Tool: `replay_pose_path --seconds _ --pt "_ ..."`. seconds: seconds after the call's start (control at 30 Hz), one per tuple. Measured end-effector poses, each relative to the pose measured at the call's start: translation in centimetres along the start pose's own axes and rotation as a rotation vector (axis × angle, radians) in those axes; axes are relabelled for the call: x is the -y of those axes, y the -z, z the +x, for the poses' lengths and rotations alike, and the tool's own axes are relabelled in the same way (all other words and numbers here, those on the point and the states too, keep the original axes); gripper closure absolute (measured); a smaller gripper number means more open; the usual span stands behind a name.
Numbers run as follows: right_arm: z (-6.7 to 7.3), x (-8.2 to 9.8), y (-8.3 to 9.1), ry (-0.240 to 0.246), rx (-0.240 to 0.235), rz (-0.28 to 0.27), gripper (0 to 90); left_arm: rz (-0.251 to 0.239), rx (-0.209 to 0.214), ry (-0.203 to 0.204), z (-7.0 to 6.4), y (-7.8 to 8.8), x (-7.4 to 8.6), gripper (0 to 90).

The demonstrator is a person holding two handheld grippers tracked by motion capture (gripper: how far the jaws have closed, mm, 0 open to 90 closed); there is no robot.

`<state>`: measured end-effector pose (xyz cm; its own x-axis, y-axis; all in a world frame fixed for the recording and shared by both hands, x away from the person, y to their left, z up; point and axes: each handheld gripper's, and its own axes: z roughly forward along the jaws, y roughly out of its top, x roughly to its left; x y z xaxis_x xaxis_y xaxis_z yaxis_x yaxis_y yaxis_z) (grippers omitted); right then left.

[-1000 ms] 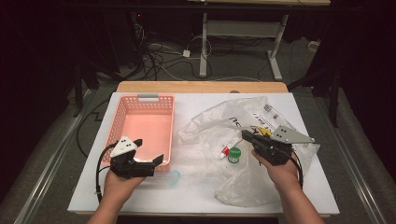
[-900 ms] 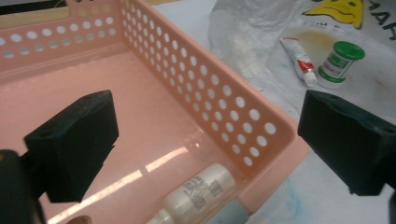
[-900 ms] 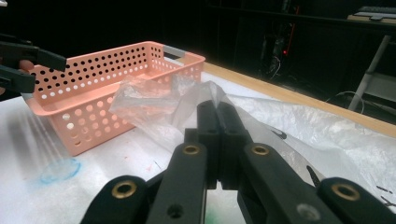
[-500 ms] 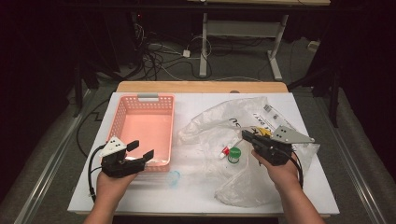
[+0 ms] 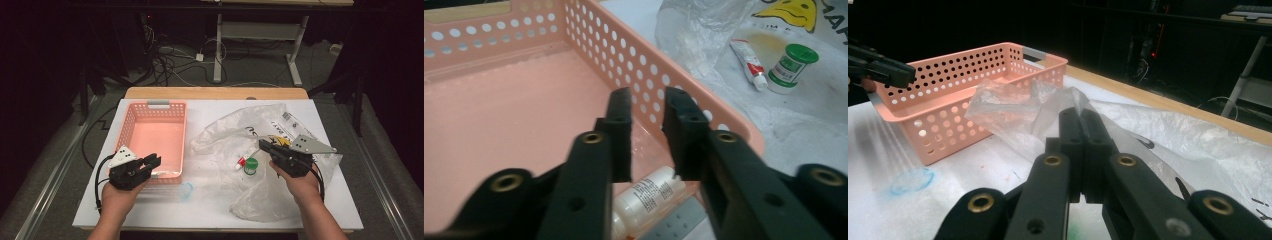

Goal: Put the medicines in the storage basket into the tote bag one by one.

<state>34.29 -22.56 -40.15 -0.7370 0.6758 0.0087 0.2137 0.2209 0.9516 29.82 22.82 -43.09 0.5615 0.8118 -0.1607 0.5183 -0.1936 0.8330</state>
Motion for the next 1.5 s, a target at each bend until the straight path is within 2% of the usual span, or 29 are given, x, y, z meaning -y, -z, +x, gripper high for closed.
replay_pose_path --seconds 0.07,0.17,0.2,0.3,0.4,0.53,0.6,0.7,0.87,0.93,0.97,1.0,1.03,1.13,1.23,1.4,1.5 --pt "0.0 0.0 0.0 -0.002 0.0 0.0 90.0 0.024 -0.024 0.014 0.0 -0.1 -0.1 84.6" --pt "0.0 0.0 0.0 -0.003 0.0 -0.003 90.0 0.105 -0.04 0.078 0.2 -0.4 -0.3 86.8" --pt "0.0 0.0 0.1 -0.004 0.001 -0.003 90.0 0.125 -0.043 0.08 0.3 -0.5 -0.4 87.1" --pt "0.0 0.0 0.0 -0.004 -0.001 -0.003 90.0 0.167 -0.027 0.073 0.4 -0.7 -0.7 87.6" --pt "0.0 0.0 0.0 -0.002 -0.002 -0.001 90.0 0.194 0.009 0.073 0.8 -0.8 -1.0 87.6" --pt "0.1 0.0 -0.1 0.001 -0.001 0.004 90.0 0.265 0.015 0.055 1.1 -1.2 -1.9 87.7" --pt "0.2 0.0 -0.1 0.0 -0.001 0.009 90.0 0.307 0.058 0.084 1.5 -1.5 -2.3 87.6" --pt "0.2 0.1 -0.2 0.001 -0.002 0.01 90.0 0.344 0.046 0.095 1.7 -1.9 -2.6 87.7" --pt "0.1 0.0 -0.1 0.001 -0.001 0.006 90.0 0.432 0.023 0.072 1.1 -2.6 -3.3 87.8" --pt "0.1 0.0 -0.1 0.0 -0.001 0.006 90.0 0.455 -0.02 0.038 0.7 -3.0 -3.4 87.8" --pt "0.1 0.1 -0.1 0.002 -0.001 0.006 90.0 0.471 -0.027 0.036 0.6 -3.2 -3.5 87.8" --pt "0.1 0.1 -0.1 0.001 -0.001 0.006 90.0 0.487 -0.015 0.042 0.6 -3.3 -3.6 87.8" --pt "0.1 0.1 -0.2 0.001 -0.001 0.007 90.0 0.527 -0.009 0.037 0.6 -3.6 -3.8 87.8" --pt "0.2 0.1 -0.2 0.002 -0.001 0.01 90.0 0.602 0.027 0.065 0.6 -4.2 -4.2 87.8" --pt "0.1 0.1 -0.2 0.003 -0.001 0.011 90.0 0.666 0.039 0.067 0.7 -4.8 -4.4 87.9" --pt "0.2 0.1 -0.2 0.001 0.0 0.01 90.0 0.755 0.065 0.081 0.8 -5.7 -4.4 87.8" --pt "0.1 0.1 -0.2 0.003 0.0 0.011 90.0 0.788 0.067 0.062 0.6 -6.0 -4.5 87.9"
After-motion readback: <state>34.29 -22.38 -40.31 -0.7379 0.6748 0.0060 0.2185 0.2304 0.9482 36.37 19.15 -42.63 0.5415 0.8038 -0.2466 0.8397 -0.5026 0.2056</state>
